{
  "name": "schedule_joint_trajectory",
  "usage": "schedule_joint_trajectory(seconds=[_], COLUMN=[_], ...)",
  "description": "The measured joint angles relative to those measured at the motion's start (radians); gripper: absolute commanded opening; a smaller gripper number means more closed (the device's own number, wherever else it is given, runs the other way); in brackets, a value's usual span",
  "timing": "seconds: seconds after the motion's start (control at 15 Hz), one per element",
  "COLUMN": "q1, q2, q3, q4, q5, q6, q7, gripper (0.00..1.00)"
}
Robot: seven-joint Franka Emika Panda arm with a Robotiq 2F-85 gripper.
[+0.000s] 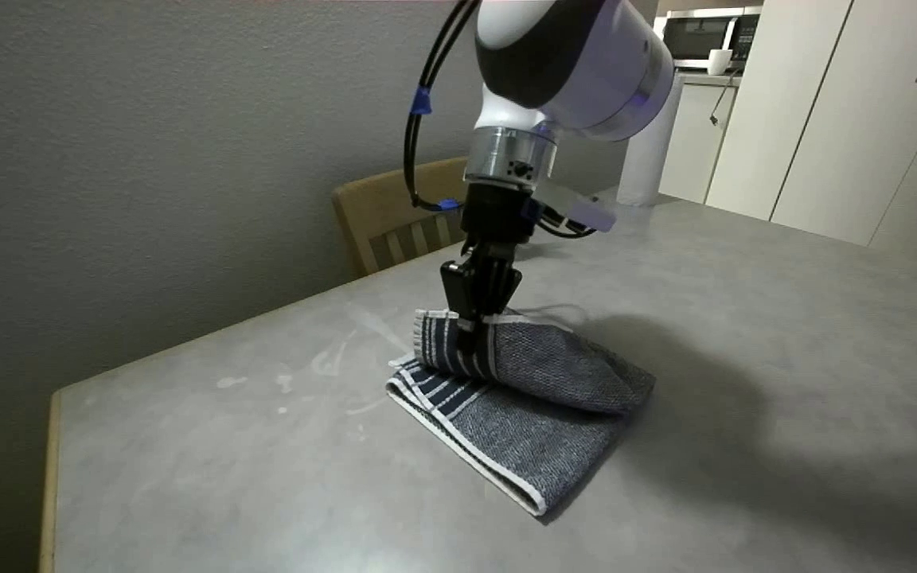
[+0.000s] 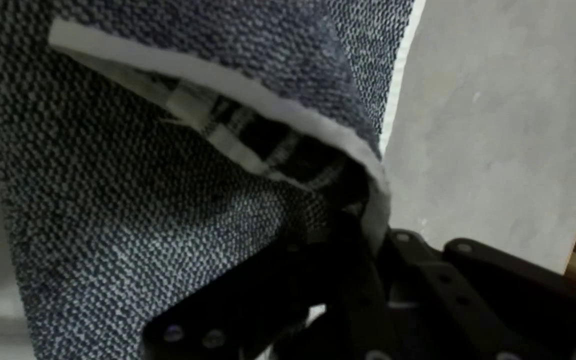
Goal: Fold the grey towel on the table.
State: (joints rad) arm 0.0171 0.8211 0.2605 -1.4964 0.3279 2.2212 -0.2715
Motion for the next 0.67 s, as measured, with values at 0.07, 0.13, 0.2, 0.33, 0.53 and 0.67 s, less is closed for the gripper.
schedule_joint_trajectory(seconds=[0.07, 0.13, 0.2, 0.33, 0.53, 0.67], q1=[0.003, 0.006, 0.011, 0.028, 0.086, 0.142], q2=[0.006, 0.008, 0.009, 0.009, 0.009, 0.009], q3=[0.003, 0.006, 0.009, 0.006, -0.035, -0.087], q4=[0.01, 0.019, 0.026, 0.041, 0.066, 0.091], q5=[0.004, 0.007, 0.008, 0.006, -0.043, -0.108], q6=[0.0, 0.0, 0.0, -0.001, -0.018, -0.068], q7=[0.006, 0.018, 0.031, 0.08, 0.218, 0.339], gripper=[0.02, 0.02, 0.02, 0.02, 0.02, 0.02])
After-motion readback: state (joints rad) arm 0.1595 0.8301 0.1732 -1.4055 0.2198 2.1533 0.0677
